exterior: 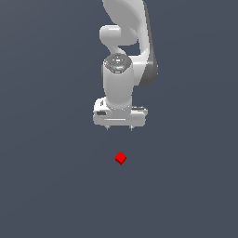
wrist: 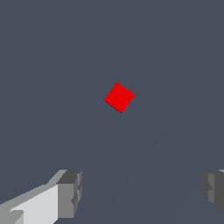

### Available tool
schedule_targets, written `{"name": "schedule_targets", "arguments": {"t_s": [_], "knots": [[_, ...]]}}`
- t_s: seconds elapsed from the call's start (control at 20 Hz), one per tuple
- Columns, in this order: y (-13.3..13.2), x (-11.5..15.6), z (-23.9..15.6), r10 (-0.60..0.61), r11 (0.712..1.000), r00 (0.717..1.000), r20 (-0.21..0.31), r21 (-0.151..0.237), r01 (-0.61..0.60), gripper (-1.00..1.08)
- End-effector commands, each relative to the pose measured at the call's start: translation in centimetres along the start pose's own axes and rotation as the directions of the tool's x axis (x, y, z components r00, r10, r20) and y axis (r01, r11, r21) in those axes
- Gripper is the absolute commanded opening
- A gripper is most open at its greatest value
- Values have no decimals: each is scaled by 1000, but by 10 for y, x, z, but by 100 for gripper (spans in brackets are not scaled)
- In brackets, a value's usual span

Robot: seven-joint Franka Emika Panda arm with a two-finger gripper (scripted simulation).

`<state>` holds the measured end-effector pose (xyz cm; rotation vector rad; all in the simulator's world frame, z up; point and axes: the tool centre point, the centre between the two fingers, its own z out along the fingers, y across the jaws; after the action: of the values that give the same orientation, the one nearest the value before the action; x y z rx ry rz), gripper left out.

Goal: Pick up the red cube and move it to a goal position.

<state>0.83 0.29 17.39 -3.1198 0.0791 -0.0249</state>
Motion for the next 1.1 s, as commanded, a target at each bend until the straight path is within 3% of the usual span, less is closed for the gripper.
{"name": "schedule_targets", "arguments": {"t_s": [0.0, 0.65, 1.05], "knots": [[0, 0, 0, 0, 1000, 1000, 0, 0, 0, 100], [-5, 11, 26, 105, 995, 995, 1, -5, -105, 100], [-10, 31, 71, 280, 960, 960, 1, -14, -280, 100]]}}
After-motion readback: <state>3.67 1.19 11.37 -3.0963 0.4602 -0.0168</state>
